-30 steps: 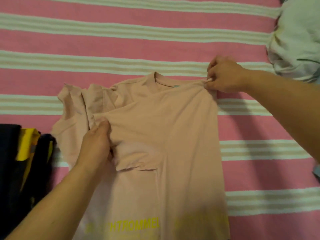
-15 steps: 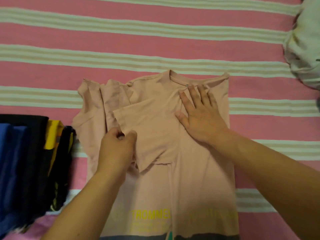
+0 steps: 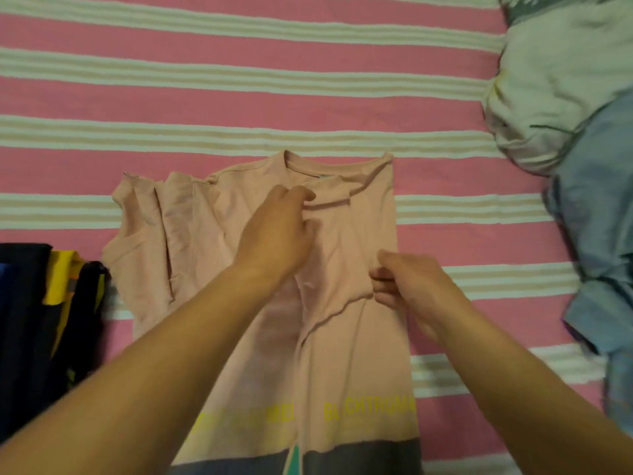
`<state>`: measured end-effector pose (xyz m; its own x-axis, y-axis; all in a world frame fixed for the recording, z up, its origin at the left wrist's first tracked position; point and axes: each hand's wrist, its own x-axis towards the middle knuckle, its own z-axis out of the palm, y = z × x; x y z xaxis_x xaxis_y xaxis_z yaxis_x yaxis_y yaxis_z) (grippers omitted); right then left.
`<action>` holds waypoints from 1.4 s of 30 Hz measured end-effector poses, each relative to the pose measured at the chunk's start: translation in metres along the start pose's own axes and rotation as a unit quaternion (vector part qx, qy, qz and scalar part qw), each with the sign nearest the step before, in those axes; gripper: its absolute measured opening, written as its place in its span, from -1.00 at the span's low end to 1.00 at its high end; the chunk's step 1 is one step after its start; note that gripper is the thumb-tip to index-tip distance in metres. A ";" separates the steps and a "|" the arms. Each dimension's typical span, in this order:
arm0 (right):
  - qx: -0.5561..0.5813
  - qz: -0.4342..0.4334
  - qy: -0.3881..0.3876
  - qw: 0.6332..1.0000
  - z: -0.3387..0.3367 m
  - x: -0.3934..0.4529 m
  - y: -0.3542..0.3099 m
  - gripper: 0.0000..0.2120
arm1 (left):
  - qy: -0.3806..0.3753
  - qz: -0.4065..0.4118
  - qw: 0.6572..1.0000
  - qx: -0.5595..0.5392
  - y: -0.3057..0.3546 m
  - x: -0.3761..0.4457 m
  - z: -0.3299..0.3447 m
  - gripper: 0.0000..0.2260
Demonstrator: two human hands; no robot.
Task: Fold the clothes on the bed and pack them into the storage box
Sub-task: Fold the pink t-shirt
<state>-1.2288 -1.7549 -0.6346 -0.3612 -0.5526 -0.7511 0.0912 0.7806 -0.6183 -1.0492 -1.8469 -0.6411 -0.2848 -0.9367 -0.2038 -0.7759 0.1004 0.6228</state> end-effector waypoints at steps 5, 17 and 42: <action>-0.144 -0.046 0.080 0.985 0.021 0.000 0.032 -0.72 | -0.126 0.213 0.927 0.284 -0.004 0.056 0.006 -0.59; -0.038 -0.040 0.047 0.997 0.030 -0.008 0.039 -0.84 | -0.210 0.025 0.969 0.125 -0.001 0.099 0.001 -0.91; -0.584 -0.421 0.050 0.692 0.024 0.036 0.020 -0.51 | -0.100 0.188 0.935 0.283 -0.041 -0.013 0.027 -0.49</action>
<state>-1.2173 -1.7662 -0.6795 0.1023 -0.9780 -0.1817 -0.9820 -0.0702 -0.1752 -1.0286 -1.8303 -0.6843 -0.6523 -0.7244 -0.2230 -0.7579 0.6237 0.1910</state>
